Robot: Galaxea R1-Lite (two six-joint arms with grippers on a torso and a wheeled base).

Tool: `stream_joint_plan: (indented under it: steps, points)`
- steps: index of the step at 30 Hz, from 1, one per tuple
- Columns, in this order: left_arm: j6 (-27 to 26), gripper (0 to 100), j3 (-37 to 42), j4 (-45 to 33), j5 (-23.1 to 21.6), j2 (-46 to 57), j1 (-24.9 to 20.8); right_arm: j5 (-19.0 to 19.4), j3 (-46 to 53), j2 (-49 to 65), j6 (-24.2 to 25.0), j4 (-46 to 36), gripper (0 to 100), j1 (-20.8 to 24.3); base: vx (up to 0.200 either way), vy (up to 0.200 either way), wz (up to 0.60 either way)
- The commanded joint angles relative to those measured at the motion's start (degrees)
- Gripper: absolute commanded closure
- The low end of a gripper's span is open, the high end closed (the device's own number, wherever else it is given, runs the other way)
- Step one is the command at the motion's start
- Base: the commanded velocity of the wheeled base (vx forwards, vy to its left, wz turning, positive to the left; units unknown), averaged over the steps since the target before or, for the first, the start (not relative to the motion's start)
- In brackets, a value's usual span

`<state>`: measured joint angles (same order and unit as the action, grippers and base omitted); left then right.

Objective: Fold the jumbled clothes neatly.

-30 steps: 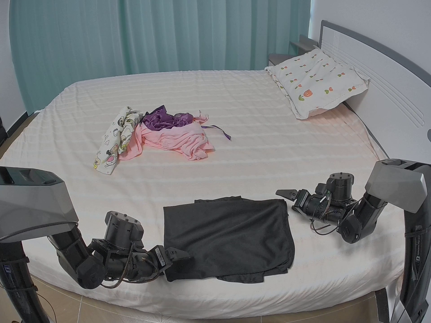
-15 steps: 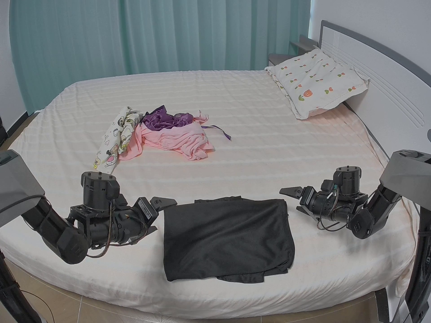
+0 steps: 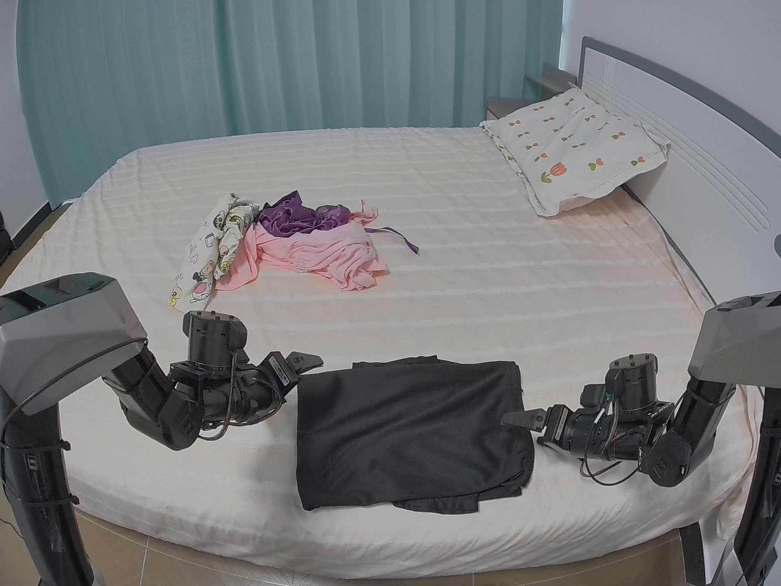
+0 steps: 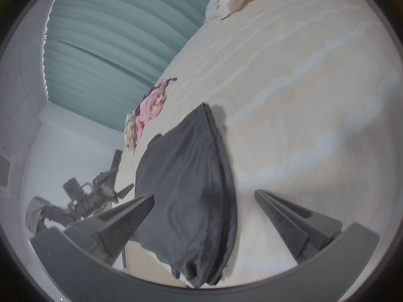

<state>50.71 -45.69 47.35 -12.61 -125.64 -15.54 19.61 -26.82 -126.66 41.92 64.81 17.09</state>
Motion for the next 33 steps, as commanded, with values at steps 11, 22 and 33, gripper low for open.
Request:
stream_joint_plan:
  steps: [11,22,33]
  points:
    - [-0.2,0,-4.6,0.0,0.2,-5.2,0.3,0.0,5.4,-0.3,-0.4,2.8,0,3.3,0.0,0.0,0.0]
    - [0.0,100,-5.5,0.0,0.9,-5.2,0.3,-0.1,6.1,-0.6,-0.4,2.8,100,4.4,0.0,0.0,0.0]
    - [0.1,100,-7.3,0.4,1.8,-5.6,1.2,-0.1,9.2,0.2,-4.4,2.8,100,4.1,0.0,0.0,0.0]
